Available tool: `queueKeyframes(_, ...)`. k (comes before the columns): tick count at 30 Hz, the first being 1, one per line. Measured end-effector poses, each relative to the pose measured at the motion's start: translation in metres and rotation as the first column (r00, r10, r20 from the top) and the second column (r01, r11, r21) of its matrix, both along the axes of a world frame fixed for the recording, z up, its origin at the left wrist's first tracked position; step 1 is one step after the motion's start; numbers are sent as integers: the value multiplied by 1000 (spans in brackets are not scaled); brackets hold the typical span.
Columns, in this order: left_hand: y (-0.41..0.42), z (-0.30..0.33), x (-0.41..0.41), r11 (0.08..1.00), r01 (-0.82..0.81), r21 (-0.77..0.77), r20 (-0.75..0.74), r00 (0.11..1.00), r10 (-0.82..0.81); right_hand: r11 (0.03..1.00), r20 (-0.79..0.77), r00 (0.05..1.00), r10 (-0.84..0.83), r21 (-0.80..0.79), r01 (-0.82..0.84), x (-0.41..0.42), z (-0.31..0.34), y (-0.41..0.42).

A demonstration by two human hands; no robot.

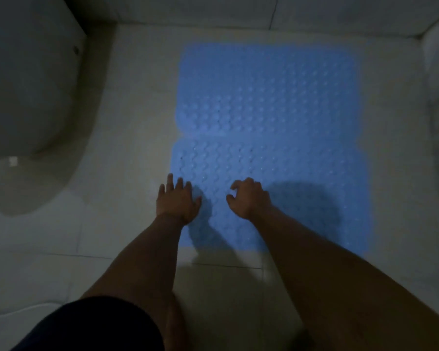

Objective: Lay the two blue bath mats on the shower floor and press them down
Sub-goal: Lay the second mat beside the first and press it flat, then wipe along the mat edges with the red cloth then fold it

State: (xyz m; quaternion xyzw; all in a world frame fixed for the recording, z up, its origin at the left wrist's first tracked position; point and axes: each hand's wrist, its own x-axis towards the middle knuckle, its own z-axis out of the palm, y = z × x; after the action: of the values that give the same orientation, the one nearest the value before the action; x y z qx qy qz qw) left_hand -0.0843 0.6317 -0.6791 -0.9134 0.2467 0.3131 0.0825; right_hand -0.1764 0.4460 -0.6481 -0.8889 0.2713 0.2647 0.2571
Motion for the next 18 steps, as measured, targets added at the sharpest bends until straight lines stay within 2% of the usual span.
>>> queueKeyframes(8,-60,209,-56,989,61,-136,-69,995,-71,998,-126,992,-17,-58,10,-45,199,-39)
queueKeyframes(14,-78,392,-55,977,41,-211,-70,996,-57,999,-70,997,-15,-51,11,-51,380,-48)
queueKeyframes(18,-62,505,-50,971,-10,-241,-94,995,-13,999,-70,997,21,-26,-23,-50,490,-32)
